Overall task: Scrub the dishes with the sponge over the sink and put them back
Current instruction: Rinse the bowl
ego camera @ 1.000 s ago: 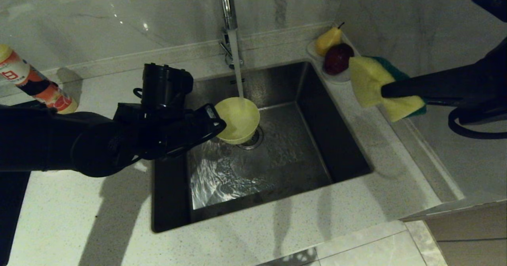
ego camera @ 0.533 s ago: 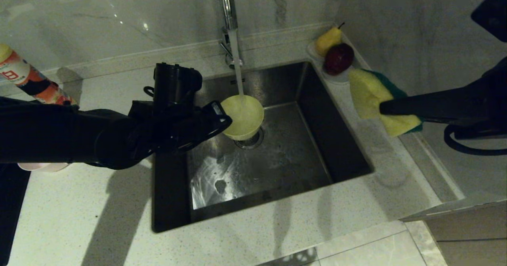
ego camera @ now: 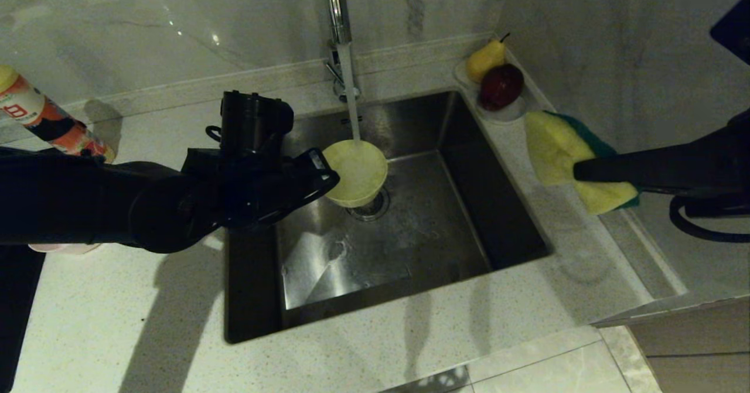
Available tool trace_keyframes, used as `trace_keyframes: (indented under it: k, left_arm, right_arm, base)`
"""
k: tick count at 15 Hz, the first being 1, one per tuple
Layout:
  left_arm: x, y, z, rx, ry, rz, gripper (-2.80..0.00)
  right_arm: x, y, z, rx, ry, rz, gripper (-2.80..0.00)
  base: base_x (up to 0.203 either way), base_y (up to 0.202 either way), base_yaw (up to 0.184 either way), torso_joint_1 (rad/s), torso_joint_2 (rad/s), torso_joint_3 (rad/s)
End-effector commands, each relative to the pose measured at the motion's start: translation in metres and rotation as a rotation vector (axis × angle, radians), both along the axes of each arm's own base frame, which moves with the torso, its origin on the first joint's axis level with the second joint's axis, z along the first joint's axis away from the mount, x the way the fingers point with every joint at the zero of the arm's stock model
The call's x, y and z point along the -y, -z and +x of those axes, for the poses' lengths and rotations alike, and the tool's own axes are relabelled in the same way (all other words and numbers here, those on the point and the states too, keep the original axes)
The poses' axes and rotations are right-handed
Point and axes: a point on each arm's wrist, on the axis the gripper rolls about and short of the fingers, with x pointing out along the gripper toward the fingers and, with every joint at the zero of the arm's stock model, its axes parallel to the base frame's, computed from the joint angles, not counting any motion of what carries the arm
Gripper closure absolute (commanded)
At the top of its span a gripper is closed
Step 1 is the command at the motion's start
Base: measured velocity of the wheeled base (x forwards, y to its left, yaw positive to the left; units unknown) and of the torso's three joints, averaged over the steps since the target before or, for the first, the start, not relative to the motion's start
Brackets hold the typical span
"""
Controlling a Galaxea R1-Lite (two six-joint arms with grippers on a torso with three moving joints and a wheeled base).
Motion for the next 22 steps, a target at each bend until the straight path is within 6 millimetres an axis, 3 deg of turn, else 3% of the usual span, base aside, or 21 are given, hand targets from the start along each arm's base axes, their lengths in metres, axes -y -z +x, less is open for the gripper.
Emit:
trace_keyframes:
  k: [1, 5, 10, 14, 22]
  left_arm:
    - [-0.005, -0.009, -0.008, 0.044, -0.015, -0.015, 0.0]
    - [-0.013, -0.008, -0.021, 0.136, -0.031, -0.011, 0.0]
    - [-0.034, 0.0, -0.043, 0.407, -0.072, 0.169, 0.0]
    - [-0.047, -0.014, -0.067, 0.538, -0.102, 0.239, 0.0]
    - [-0.061, -0.028, -0.074, 0.682, -0.174, 0.271, 0.0]
  right_arm:
    - [0.001, -0.002, -0.004, -0.011, -0.007, 0.016, 0.0]
    - [0.002, 0.004, -0.006, -0.032, -0.007, 0.008, 0.0]
    - [-0.001, 0.032, 0.002, -0.127, 0.007, -0.039, 0.0]
    - [0.002, 0.036, -0.001, -0.131, 0.013, -0.045, 0.0]
    - [0.003, 0.047, -0.004, -0.154, 0.011, -0.06, 0.0]
  base:
    - [0.0, 0.0, 0.0, 0.0, 0.0, 0.0]
    - [0.0, 0.0, 0.0, 0.0, 0.0, 0.0]
    - [0.0, 0.0, 0.0, 0.0, 0.0, 0.0]
    - [0.0, 0.0, 0.0, 0.0, 0.0, 0.0]
    - [0.0, 0.0, 0.0, 0.0, 0.0, 0.0]
